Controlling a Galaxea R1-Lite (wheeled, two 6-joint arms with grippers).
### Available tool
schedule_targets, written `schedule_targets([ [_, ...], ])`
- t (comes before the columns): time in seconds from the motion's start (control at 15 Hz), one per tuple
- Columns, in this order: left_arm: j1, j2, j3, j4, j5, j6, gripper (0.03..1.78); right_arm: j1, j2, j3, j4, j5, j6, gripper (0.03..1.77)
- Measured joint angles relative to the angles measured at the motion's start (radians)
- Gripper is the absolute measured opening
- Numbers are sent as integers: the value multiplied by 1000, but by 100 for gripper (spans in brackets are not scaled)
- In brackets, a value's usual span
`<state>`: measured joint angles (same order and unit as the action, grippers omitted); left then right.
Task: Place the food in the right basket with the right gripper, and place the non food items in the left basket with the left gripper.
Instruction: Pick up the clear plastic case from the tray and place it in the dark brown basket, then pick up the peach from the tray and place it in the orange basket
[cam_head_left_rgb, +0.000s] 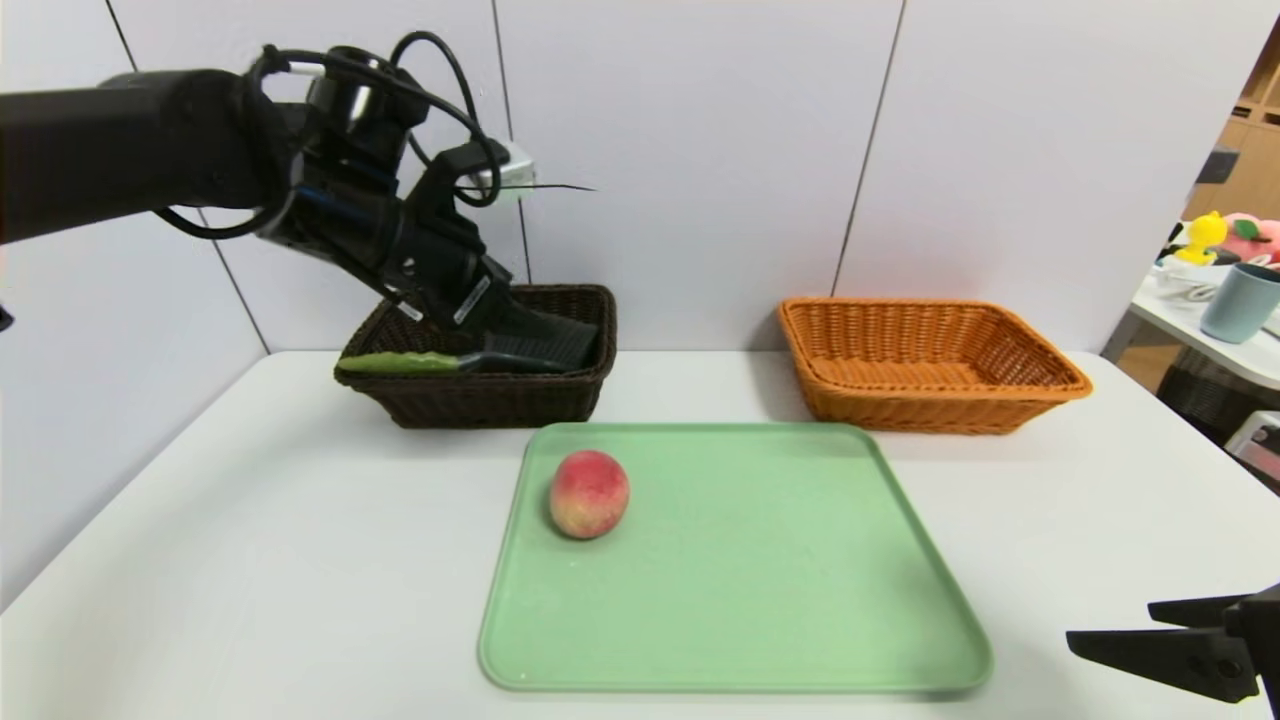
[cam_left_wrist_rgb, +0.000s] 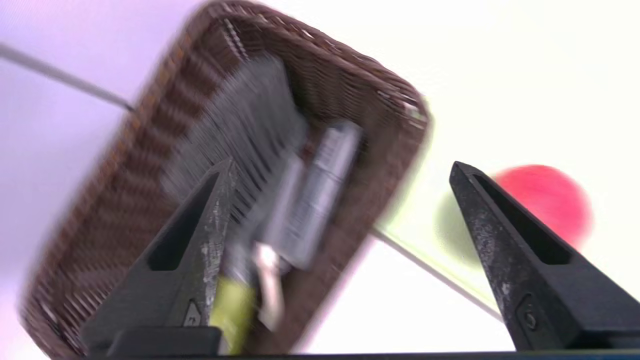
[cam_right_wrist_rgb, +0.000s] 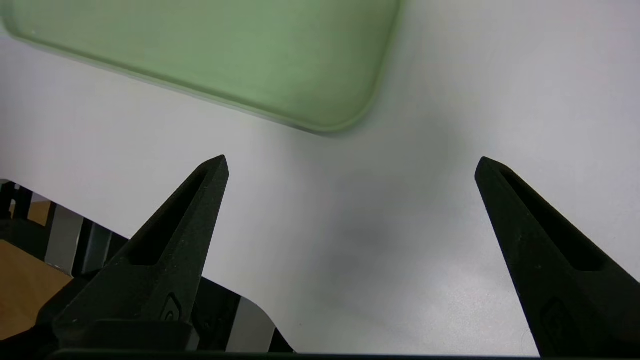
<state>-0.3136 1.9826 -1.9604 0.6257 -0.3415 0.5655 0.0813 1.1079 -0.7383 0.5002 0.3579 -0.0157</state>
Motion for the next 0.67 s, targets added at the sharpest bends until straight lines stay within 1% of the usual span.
schedule_targets([
  [0.13, -3, -69, 52, 61, 1, -97, 156, 1, 7, -37, 0, 0, 0, 171],
  [0.27, -3, -155, 169, 69, 2, -167, 159, 7, 25, -77, 0, 0, -1, 171],
  [0.4, -3, -242, 299, 71, 3, -224, 162, 31, 53, -120, -1, 1, -1, 171],
  [0.53, -3, -325, 438, 52, 3, -268, 164, 68, 90, -157, -2, 0, -4, 171],
  [0.67, -4, -401, 583, -11, 3, -303, 165, 120, 135, -195, -15, 0, -3, 171],
])
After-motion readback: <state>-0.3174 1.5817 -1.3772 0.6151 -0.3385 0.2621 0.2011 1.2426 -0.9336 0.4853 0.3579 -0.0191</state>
